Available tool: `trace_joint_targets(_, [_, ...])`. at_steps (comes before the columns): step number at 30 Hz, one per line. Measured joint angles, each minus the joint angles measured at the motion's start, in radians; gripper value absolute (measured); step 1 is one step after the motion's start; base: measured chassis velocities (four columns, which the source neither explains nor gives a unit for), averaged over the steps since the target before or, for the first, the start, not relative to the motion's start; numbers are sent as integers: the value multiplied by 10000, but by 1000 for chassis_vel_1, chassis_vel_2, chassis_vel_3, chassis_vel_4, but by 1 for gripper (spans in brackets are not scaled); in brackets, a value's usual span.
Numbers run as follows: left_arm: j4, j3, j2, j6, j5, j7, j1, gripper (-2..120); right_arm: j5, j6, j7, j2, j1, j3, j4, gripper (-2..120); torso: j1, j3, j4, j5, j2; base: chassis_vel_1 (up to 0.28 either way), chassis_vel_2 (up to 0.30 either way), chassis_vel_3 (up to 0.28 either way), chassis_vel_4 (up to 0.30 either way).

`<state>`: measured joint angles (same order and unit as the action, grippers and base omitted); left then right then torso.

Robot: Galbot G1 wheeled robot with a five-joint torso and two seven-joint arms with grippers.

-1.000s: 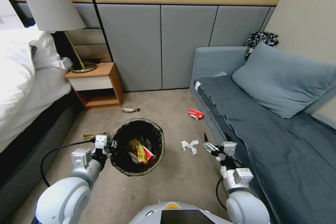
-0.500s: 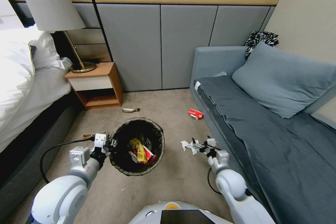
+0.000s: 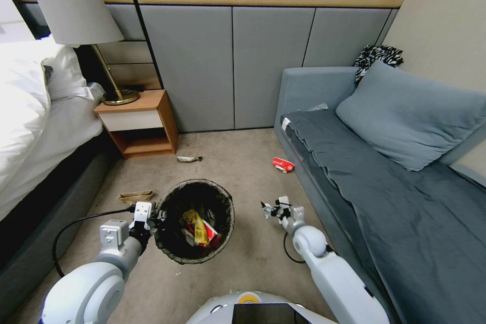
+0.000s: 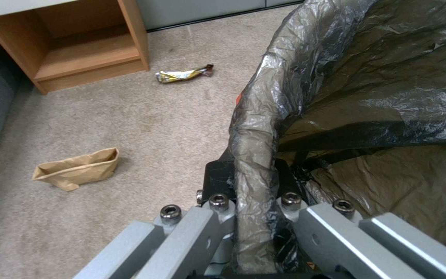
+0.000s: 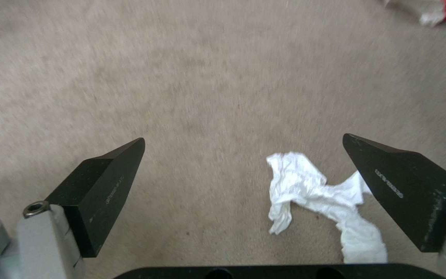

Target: Pick up the trash bin, then pick up the garbage from the floor and place it into the trash bin.

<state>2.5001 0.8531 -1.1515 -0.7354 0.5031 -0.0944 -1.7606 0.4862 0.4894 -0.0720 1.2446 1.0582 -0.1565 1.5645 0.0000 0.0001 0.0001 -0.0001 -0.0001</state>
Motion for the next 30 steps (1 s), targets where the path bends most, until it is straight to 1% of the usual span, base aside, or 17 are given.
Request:
trace_joint_targets(5, [0,28,1,0,8,9,33,1,-66,40,219,146,-319,67,-780,100,0,0,-2,0,0,0,0,0,0])
trace_joint_targets(12, [0,4,19,0,12,26,88,1,-200,-2,350,265,-566,110,-1394,100,0,0,-2,0,0,0,0,0,0])
trace_joint_targets(24, [0,29,38,0,15,54,78,1,-354,-88,440,445,-978,198,-2280,100,0,0,-1,1,0,0,0,0,0])
trace_joint_targets(30, [0,38,39,0,15,60,71,1,-451,-129,440,463,-1023,199,-2473,100,0,-1,-1,0,0,0,0,0,0])
